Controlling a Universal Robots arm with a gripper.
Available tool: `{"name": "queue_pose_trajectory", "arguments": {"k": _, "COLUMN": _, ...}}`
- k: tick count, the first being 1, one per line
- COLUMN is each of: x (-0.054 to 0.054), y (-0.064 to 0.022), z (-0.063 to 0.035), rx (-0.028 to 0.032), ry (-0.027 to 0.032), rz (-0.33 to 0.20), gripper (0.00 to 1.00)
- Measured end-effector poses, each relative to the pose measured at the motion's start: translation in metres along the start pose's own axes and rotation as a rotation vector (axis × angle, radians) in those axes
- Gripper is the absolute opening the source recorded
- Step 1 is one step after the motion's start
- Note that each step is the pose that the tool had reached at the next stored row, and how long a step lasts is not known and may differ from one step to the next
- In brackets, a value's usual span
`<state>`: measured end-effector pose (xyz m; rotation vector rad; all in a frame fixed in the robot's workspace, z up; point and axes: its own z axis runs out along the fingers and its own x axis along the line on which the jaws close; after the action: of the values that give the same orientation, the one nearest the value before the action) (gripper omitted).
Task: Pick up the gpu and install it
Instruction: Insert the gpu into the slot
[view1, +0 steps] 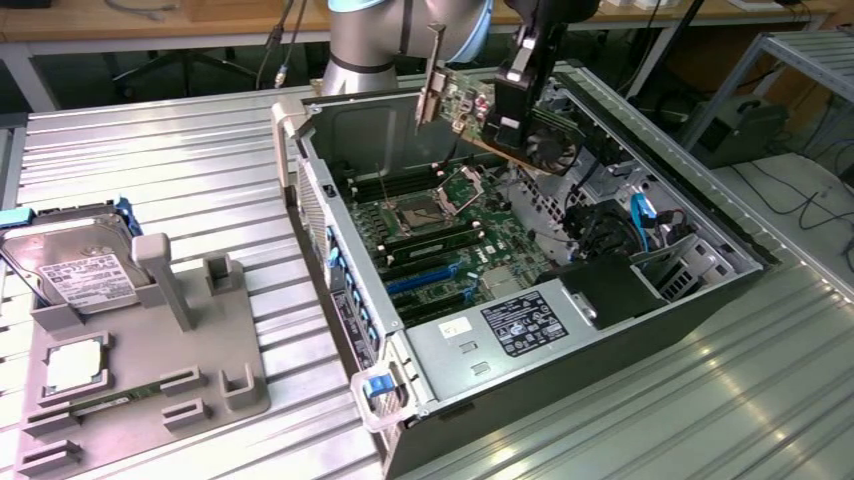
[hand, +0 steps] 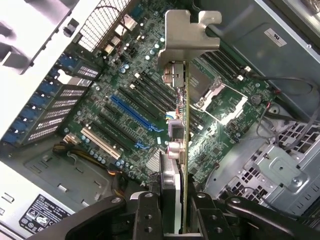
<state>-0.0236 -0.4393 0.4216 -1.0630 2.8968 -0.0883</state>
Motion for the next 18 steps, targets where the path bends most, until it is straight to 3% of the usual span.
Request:
{"name": "queue_pose_trajectory", "arguments": {"k": 10, "x": 0.0000, "y": 0.0000, "z": 0.0002, "rx": -0.0066, "ry": -0.0152, "rz": -0.209, "gripper": 0.28}}
{"name": "queue_pose_trajectory", "arguments": {"k": 18, "x": 0.0000, "y": 0.0000, "z": 0.0003, "rx": -0.0107, "ry": -0.0248, "rz": -0.343, "gripper": 0.28}}
